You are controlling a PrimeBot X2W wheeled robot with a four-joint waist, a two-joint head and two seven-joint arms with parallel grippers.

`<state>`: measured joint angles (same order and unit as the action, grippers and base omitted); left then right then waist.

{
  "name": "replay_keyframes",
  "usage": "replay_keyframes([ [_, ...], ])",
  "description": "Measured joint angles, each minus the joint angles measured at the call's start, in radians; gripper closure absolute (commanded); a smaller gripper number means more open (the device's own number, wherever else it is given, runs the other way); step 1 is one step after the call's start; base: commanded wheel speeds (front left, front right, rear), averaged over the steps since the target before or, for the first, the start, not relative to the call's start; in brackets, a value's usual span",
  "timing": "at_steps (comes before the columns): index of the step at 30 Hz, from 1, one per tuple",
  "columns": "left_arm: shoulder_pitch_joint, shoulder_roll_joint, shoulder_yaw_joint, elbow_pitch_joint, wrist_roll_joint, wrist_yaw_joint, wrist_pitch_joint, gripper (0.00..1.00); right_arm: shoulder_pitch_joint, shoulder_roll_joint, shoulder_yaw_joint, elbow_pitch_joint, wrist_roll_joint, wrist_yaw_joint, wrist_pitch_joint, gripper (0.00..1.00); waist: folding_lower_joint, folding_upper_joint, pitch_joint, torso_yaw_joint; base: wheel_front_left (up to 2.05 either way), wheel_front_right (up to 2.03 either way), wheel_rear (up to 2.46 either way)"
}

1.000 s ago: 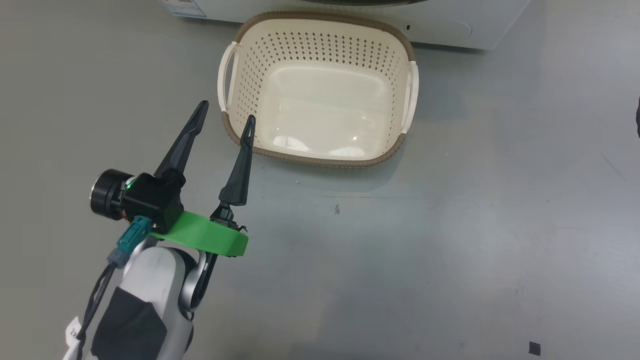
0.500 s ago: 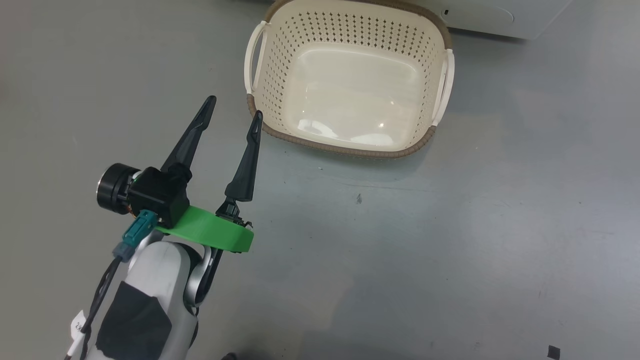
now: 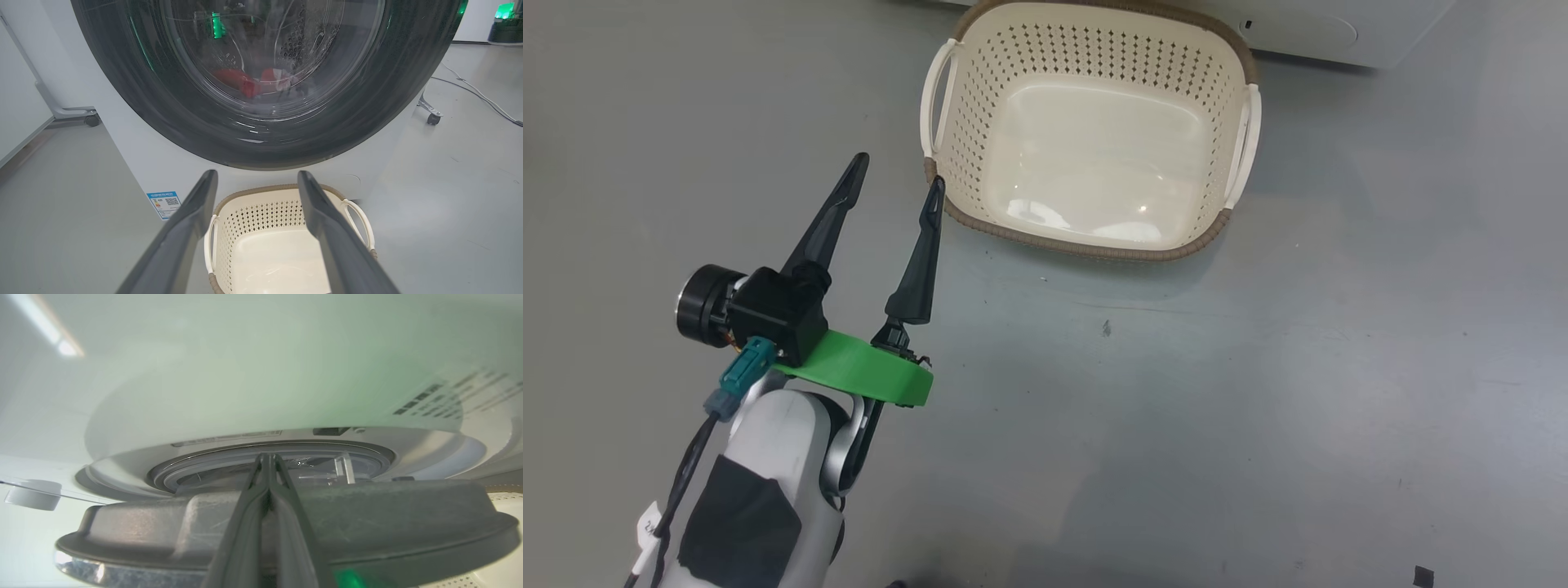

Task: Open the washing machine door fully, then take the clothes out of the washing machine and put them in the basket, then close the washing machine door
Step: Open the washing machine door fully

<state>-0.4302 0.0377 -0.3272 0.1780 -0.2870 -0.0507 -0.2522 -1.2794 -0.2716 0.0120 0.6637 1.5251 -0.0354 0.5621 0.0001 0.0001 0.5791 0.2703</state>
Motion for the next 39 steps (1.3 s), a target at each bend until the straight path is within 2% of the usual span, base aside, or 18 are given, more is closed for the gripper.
replay_keyframes([
  [8,0.000,0.000,0.001,0.018,0.012,-0.003,0.000,0.00,0.004,0.009,0.007,0.039,0.024,0.027,0.060,1.00,0.0000,0.0000,-0.025,-0.017,0.00,0.00,0.00],
  [21,0.005,-0.001,0.001,0.072,0.025,-0.015,0.000,0.00,0.080,0.035,0.032,0.104,0.043,0.105,0.131,1.00,-0.0001,-0.0001,-0.091,-0.049,0.00,0.00,0.00],
  [39,0.050,-0.001,0.002,0.117,0.028,-0.025,0.000,0.00,0.230,0.117,0.077,0.162,0.077,0.140,0.232,1.00,-0.0001,0.0000,-0.218,-0.072,0.00,0.00,0.00],
])
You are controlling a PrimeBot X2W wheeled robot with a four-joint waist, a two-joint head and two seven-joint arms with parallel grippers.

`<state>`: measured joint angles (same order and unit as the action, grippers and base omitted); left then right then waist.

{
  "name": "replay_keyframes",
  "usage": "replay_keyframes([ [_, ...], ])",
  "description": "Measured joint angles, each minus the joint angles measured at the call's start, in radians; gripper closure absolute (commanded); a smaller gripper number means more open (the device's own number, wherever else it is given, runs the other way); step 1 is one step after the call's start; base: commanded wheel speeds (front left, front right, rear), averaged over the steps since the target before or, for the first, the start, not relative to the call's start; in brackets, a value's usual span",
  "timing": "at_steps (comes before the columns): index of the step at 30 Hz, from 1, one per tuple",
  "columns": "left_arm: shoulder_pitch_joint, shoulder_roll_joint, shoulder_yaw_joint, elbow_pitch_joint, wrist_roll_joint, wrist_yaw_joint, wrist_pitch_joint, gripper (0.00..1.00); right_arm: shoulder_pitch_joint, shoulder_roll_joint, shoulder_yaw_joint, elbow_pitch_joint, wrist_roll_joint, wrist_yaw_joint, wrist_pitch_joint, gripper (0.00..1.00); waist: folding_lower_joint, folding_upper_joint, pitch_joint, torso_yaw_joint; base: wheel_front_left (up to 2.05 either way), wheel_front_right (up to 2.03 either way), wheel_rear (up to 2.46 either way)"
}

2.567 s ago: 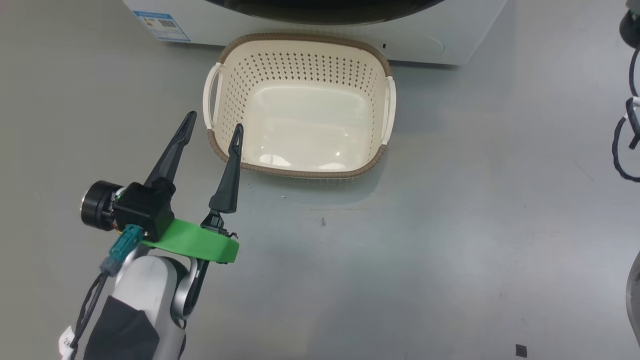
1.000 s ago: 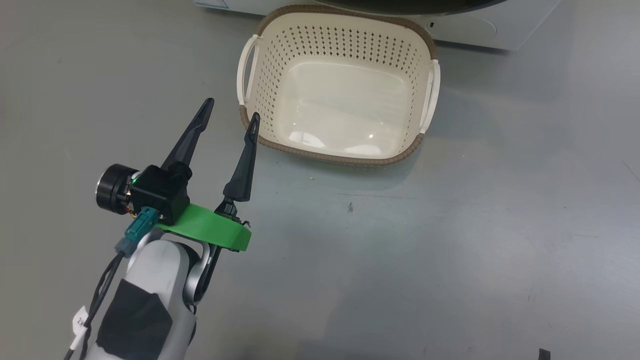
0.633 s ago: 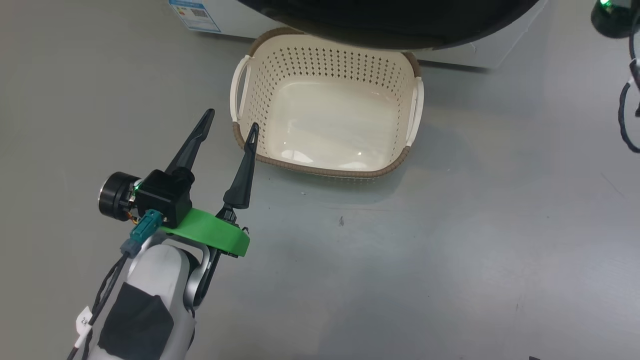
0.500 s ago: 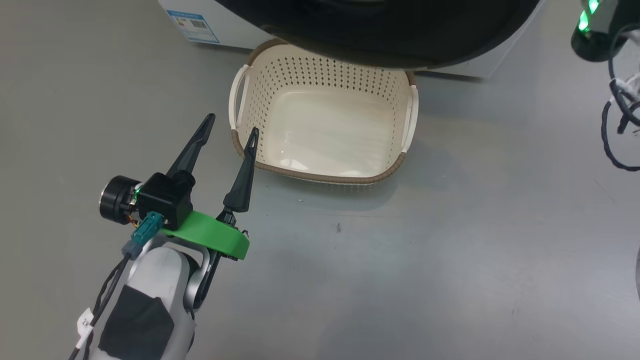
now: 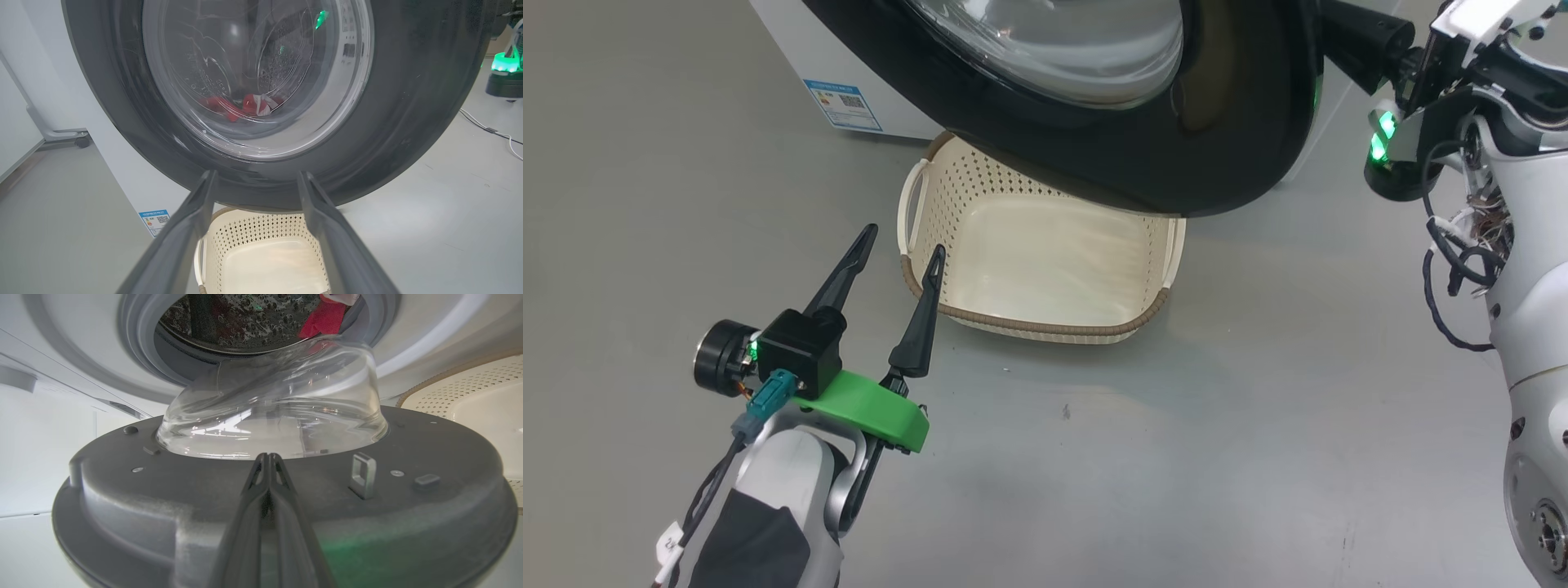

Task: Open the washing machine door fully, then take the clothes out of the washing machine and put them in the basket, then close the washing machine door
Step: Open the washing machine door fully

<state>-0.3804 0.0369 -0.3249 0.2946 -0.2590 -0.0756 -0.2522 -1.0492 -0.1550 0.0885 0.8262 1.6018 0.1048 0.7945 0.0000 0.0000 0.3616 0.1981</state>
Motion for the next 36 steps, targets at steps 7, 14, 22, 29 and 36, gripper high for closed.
replay_keyframes([
  [7,0.029,0.000,0.004,0.021,0.000,0.000,0.000,0.00,0.059,0.024,0.009,0.001,0.021,0.009,0.043,1.00,0.0000,0.0000,-0.046,0.003,0.00,0.00,0.00],
  [14,0.059,0.000,0.012,0.037,0.000,0.000,0.000,0.00,0.129,0.048,0.030,0.002,0.037,0.012,0.083,1.00,0.0000,0.0000,-0.094,0.013,0.00,0.00,0.00],
  [22,0.079,0.000,0.011,0.048,0.003,0.000,0.000,0.00,0.189,0.063,0.054,-0.005,0.047,0.017,0.120,1.00,0.0000,0.0000,-0.138,0.040,0.00,0.00,0.00],
  [29,0.102,0.000,0.010,0.056,0.006,0.000,0.000,0.00,0.244,0.073,0.080,-0.038,0.056,0.017,0.145,1.00,0.0000,0.0000,-0.171,0.078,0.00,0.00,0.00],
  [36,0.116,0.000,0.010,0.064,0.006,0.000,0.000,0.00,0.297,0.080,0.108,-0.077,0.069,0.017,0.161,1.00,0.0000,0.0000,-0.201,0.127,0.00,0.00,0.00],
])
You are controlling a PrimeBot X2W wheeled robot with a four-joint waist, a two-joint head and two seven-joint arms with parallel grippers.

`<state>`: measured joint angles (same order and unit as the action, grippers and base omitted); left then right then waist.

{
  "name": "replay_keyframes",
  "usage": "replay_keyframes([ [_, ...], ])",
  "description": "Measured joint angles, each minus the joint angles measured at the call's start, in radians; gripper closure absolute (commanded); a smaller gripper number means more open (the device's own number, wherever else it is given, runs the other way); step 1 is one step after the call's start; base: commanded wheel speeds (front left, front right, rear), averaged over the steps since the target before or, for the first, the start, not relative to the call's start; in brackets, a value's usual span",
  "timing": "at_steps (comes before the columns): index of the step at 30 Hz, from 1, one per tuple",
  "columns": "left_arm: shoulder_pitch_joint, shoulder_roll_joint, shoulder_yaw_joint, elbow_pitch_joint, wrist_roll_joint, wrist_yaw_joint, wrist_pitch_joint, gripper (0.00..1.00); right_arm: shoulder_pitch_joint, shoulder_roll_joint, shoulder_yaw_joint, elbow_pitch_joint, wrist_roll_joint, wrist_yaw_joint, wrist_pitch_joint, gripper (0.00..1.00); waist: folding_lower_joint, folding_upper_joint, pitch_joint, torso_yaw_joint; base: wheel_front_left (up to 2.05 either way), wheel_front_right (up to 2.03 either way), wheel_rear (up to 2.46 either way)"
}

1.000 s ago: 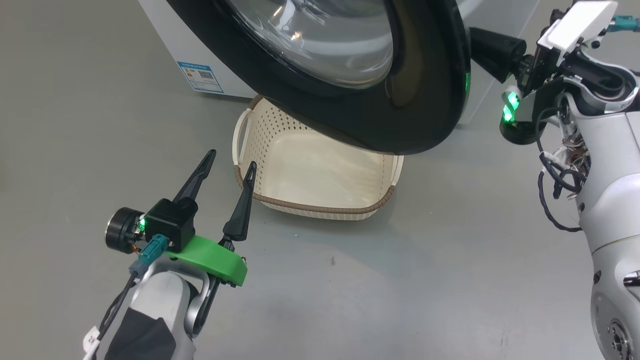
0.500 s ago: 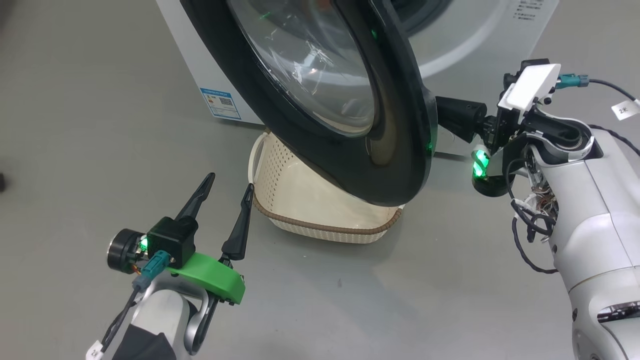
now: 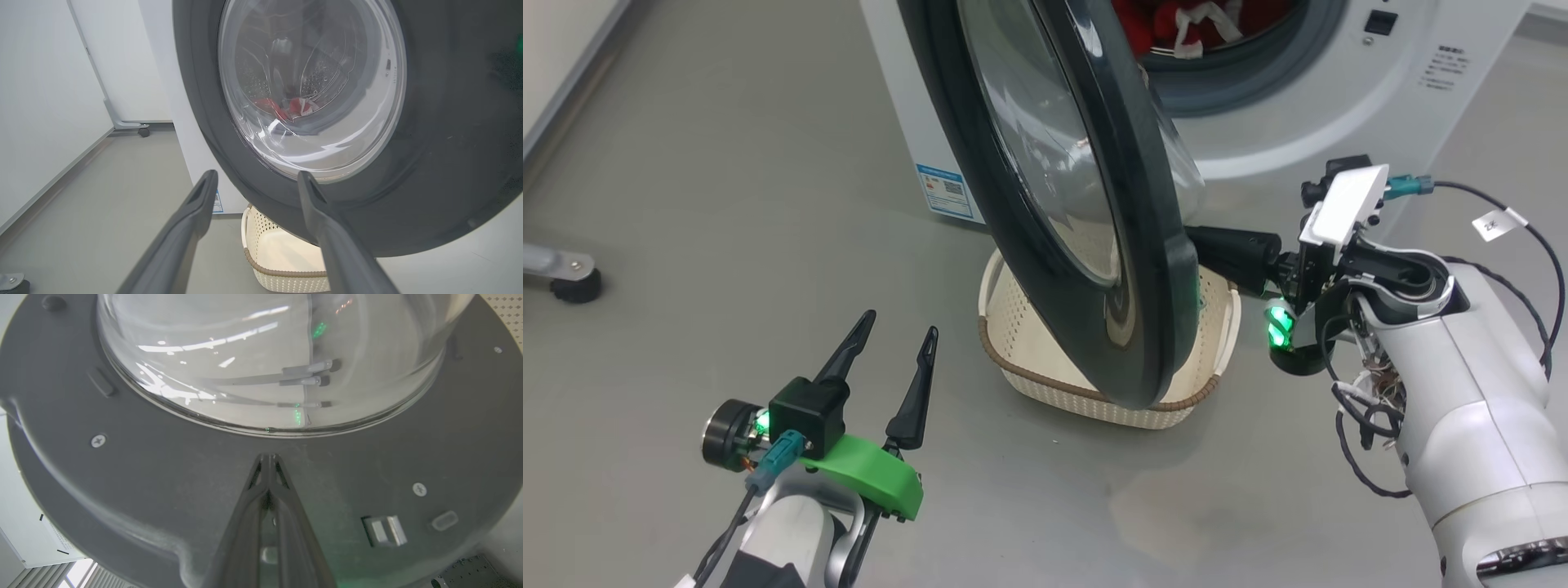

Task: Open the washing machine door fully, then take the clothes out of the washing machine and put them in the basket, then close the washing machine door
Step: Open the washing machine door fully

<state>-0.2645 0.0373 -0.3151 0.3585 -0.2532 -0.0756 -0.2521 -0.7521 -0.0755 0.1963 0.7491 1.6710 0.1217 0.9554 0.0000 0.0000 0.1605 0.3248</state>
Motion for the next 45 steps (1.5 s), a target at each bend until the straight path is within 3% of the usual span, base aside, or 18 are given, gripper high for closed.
replay_keyframes([
  [10,0.037,0.000,-0.002,0.018,0.000,0.000,0.000,0.00,0.070,0.006,0.048,-0.038,0.018,0.000,0.007,1.00,0.0000,0.0000,-0.043,0.079,0.00,0.00,0.00],
  [19,0.054,0.001,-0.008,0.027,0.000,0.000,0.000,0.00,0.123,0.007,0.151,-0.101,0.136,0.000,0.005,1.00,0.0000,0.0000,-0.079,0.141,0.00,0.00,0.00],
  [34,0.056,0.001,-0.010,0.026,0.000,0.000,0.000,0.00,0.147,0.005,0.299,-0.156,0.241,0.000,-0.103,1.00,0.0000,0.0000,-0.098,0.217,0.00,0.00,0.00],
  [45,0.063,0.004,0.003,0.015,0.000,0.000,0.000,0.00,0.149,0.009,0.349,-0.179,0.292,0.000,-0.194,1.00,0.0000,0.0000,-0.098,0.223,0.00,0.00,0.00],
])
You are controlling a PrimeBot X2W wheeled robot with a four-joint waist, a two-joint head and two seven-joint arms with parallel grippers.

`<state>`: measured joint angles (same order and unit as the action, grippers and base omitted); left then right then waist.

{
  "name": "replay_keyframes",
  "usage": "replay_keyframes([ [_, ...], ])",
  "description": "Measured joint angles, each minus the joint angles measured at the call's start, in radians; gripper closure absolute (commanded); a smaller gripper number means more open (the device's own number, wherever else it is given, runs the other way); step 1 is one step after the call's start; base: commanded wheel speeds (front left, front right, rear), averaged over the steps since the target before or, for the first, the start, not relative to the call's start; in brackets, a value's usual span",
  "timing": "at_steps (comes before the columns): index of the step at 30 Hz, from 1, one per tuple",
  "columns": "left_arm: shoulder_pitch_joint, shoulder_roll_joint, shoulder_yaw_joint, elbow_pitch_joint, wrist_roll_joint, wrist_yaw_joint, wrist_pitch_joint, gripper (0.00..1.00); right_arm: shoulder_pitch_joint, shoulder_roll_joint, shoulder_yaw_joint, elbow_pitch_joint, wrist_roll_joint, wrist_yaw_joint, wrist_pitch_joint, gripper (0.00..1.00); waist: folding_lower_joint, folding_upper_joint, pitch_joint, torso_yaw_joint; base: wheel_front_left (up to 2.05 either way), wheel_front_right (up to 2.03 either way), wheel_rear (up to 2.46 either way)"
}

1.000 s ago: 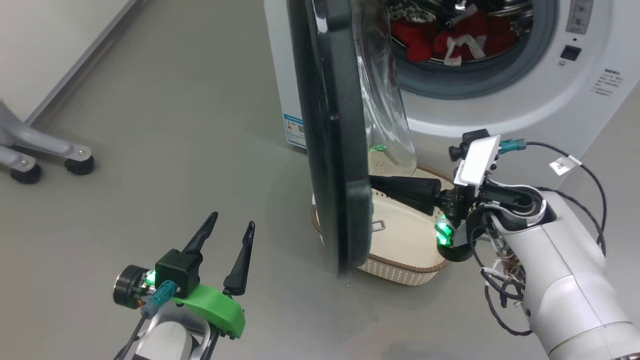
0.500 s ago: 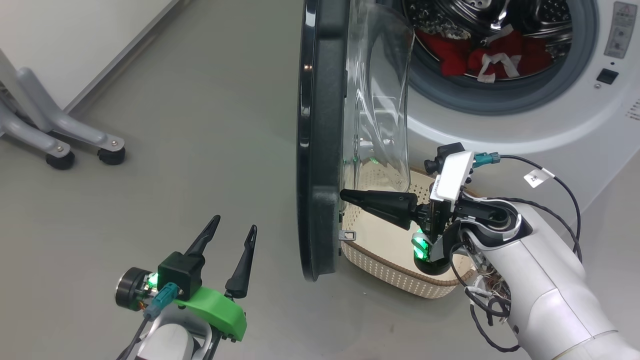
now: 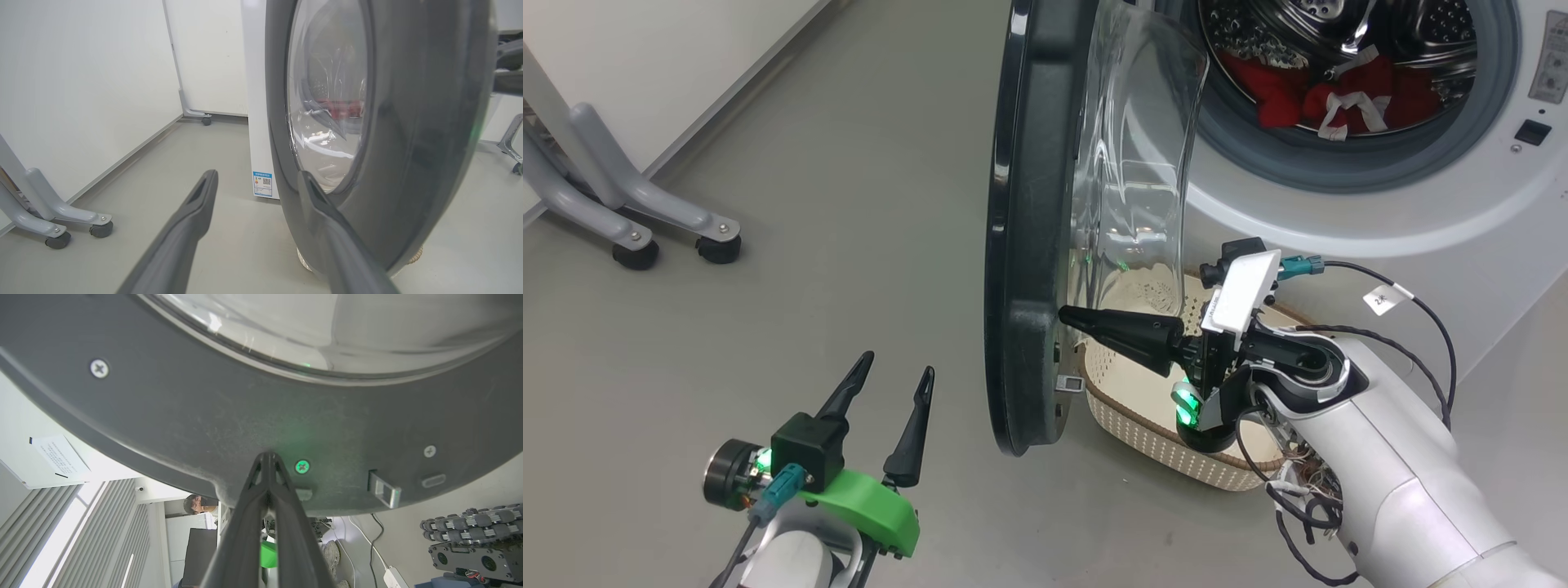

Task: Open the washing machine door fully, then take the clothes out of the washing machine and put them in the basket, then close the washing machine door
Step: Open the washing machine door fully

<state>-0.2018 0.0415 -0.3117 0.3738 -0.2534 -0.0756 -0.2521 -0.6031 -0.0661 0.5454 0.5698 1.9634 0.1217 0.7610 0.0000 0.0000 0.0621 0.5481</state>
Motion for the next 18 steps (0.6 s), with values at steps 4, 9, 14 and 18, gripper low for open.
replay_keyframes([
  [4,0.008,0.000,0.003,-0.001,0.000,0.000,0.000,0.00,0.022,0.002,-0.018,-0.013,0.014,0.000,-0.036,1.00,0.0000,0.0000,-0.001,-0.003,0.00,0.00,0.00],
  [9,0.016,0.002,0.022,-0.004,-0.006,0.009,0.000,0.00,0.067,0.004,-0.054,-0.045,0.030,0.000,-0.100,0.73,0.0000,0.0000,-0.003,-0.014,0.00,0.00,0.00],
  [14,0.019,0.002,0.029,-0.007,-0.009,0.010,0.000,0.00,0.119,0.004,-0.085,-0.071,0.014,0.000,-0.160,0.00,0.0000,0.0000,-0.006,-0.030,0.00,0.00,0.00],
  [18,0.022,0.003,0.039,-0.007,-0.010,0.010,0.000,0.00,0.173,0.005,-0.114,-0.101,-0.005,0.000,-0.222,0.00,0.0000,0.0000,-0.009,-0.040,0.00,0.00,0.00],
])
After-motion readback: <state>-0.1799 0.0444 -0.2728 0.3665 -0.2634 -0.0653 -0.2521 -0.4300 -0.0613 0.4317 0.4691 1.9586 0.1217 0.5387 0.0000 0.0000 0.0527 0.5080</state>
